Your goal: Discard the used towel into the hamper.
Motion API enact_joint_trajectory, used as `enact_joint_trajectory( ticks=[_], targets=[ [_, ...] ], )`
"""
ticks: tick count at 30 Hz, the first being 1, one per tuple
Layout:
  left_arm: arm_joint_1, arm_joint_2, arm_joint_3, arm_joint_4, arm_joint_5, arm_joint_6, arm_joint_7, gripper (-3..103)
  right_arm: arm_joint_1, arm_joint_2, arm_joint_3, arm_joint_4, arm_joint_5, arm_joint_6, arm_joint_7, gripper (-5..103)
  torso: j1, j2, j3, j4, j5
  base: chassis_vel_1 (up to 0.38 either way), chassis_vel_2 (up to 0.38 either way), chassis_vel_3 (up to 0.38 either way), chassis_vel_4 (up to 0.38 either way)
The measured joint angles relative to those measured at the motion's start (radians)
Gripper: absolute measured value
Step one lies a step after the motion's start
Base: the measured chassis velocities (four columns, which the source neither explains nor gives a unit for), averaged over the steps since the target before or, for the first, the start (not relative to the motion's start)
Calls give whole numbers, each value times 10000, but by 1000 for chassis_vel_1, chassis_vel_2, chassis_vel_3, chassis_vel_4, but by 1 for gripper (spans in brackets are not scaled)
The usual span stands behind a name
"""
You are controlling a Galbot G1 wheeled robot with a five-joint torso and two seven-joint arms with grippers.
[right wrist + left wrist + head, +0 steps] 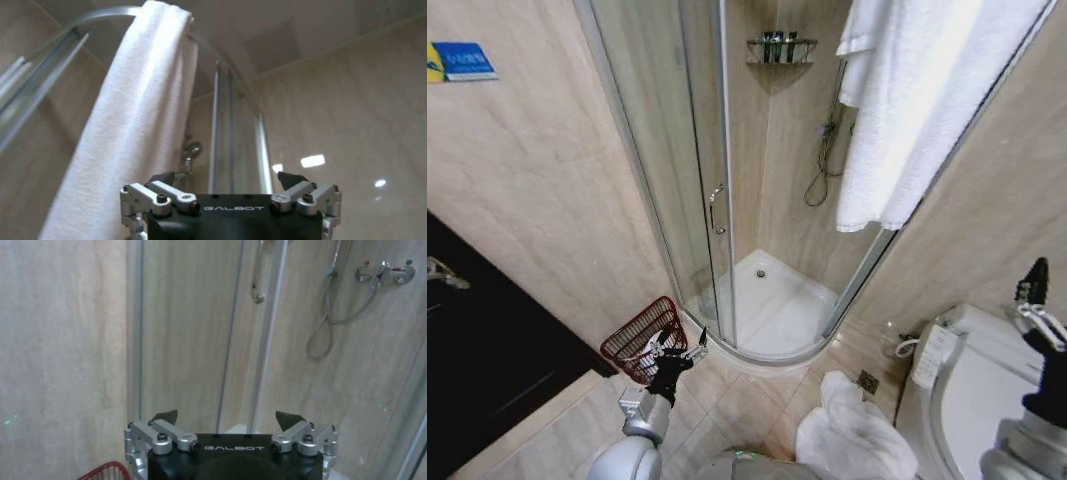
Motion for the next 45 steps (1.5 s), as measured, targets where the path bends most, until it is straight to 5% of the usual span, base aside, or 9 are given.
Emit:
enact_joint_trajectory(
  ticks=[9, 22, 36, 45],
  targets=[
    [-2, 6, -2, 0, 0, -1, -4, 99, 2006, -1713, -94, 4, 1121, -932, 92, 100, 3, -1, 1, -2, 3, 52, 35, -64, -29],
    [-2, 4, 0, 0, 0, -2, -3, 99, 4632, -4827, -338, -1226, 2614, -761, -444, 100, 5, -1, 2, -4, 5, -13, 0, 5, 7],
    [-2, 4, 0, 0, 0, -1, -2, 99, 6813, -6624, -778, -2662, 3131, -1324, -183, 100, 4, -1, 2, -5, 7, 0, 0, 0, 0],
    [-2, 3, 1, 0, 0, -2, 0, 99, 8606, -8441, -956, -2991, 6158, -2920, -387, 100, 4, -1, 1, -4, 2, 0, 0, 0, 0]
  ],
)
